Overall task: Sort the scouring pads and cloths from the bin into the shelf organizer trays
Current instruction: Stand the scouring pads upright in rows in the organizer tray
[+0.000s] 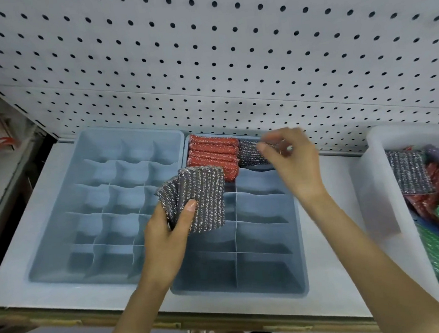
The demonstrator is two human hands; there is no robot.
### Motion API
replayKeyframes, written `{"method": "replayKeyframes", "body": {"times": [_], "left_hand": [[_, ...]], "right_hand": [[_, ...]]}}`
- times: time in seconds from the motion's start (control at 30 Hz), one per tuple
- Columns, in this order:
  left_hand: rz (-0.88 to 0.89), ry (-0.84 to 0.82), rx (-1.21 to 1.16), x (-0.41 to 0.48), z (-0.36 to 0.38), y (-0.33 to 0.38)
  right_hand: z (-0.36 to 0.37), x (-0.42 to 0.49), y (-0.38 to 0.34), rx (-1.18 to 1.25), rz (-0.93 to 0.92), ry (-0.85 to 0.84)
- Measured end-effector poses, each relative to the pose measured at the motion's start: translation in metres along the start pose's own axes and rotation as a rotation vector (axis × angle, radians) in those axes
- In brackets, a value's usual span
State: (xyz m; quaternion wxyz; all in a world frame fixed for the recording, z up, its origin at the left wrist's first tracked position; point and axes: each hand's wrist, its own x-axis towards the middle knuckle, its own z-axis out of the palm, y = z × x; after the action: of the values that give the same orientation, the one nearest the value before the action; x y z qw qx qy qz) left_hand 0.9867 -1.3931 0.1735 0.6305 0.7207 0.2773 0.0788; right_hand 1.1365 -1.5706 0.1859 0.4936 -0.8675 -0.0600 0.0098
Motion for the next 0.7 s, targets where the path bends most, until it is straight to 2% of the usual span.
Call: {"method": "replayKeyframes", "body": {"times": [0.07,0.1,0.13,0.23,0.33,0.4,0.47,0.53,0.6,0.7], "left_hand": [[0.021,0.011,-0.110,-0.007,0.009,0.011],[0.025,0.007,-0.182,-0.010,0.014,0.016],[0.033,0.000,-0.235,-0.012,0.019,0.020],[-0.012,-0.051,-0.329,-0.015,0.025,0.023],[-0.084,-0.071,-0.304,-0.011,0.020,0.013],[-0.048,-0.040,-0.190,-0.007,0.013,0.006],[0.033,-0.018,-0.038,-0.002,0.007,-0.002],[0.099,-0.032,0.101,0.000,0.003,-0.009],[0.148,-0.069,0.208,0.000,0.003,-0.016],[0.218,-0.090,0.320,0.000,0.007,-0.023]], "right_hand": [[0.006,-0.036,-0.028,0.317,0.215,-0.296],[0.011,-0.052,-0.034,0.403,0.281,-0.393],[0.016,-0.064,-0.037,0.435,0.299,-0.413],[0.021,-0.077,-0.031,0.533,0.322,-0.299],[0.013,-0.077,-0.023,0.589,0.379,-0.294],[0.001,-0.066,-0.012,0.498,0.326,-0.259],[-0.018,-0.043,0.002,0.331,0.197,-0.080],[-0.031,-0.016,0.018,0.033,0.030,0.019],[-0.030,0.003,0.028,-0.377,-0.152,-0.029],[-0.007,0.014,0.035,-0.740,-0.404,-0.128]]}}
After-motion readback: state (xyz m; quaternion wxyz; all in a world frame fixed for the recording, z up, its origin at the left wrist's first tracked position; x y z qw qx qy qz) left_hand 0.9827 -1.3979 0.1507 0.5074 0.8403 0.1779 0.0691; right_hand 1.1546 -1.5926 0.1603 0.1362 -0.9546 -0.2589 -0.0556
